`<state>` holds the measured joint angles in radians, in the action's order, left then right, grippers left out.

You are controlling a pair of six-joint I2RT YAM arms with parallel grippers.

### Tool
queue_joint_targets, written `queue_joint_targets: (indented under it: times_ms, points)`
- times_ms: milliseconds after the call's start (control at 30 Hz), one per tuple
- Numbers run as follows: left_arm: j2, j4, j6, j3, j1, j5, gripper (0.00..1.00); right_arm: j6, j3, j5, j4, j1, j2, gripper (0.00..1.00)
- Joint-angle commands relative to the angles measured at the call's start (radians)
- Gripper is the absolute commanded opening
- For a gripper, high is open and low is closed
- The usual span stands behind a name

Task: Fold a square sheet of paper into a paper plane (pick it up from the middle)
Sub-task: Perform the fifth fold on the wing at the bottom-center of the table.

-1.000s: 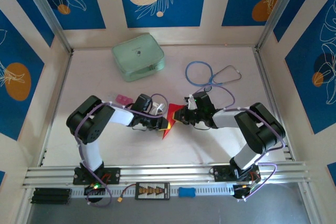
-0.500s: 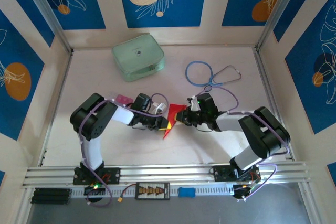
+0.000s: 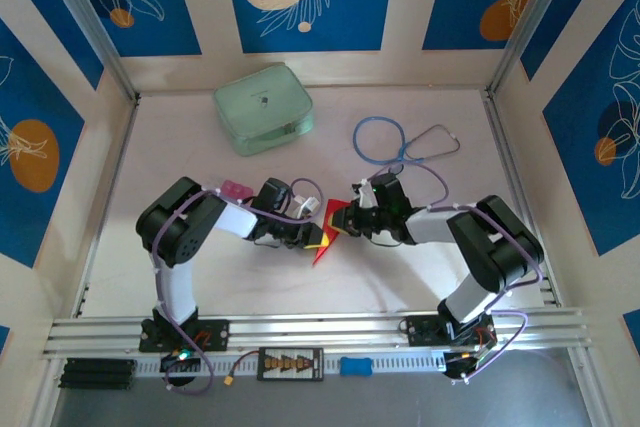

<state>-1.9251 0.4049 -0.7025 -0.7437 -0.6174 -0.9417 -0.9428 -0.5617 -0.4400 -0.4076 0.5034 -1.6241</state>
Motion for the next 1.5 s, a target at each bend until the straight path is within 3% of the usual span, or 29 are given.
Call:
queue_joint_targets:
  times_ms: [0,1000,1300,1467]
  points:
    - [-0.011,-0.098,0.024,0.015,-0.004,0.061,0.00,0.016,-0.020,-0.031,-0.010,-0.005,-0.032,0.14]
    - [-0.035,-0.267,0.046,-0.024,0.001,0.143,0.00,0.030,-0.053,-0.041,0.014,-0.034,-0.142,0.14]
    - [-0.028,-0.313,0.062,-0.030,0.004,0.175,0.00,0.026,-0.068,-0.002,0.098,-0.035,-0.186,0.14]
    - [0.007,-0.343,0.072,-0.024,0.000,0.178,0.13,0.032,-0.086,0.019,0.165,-0.035,-0.199,0.13]
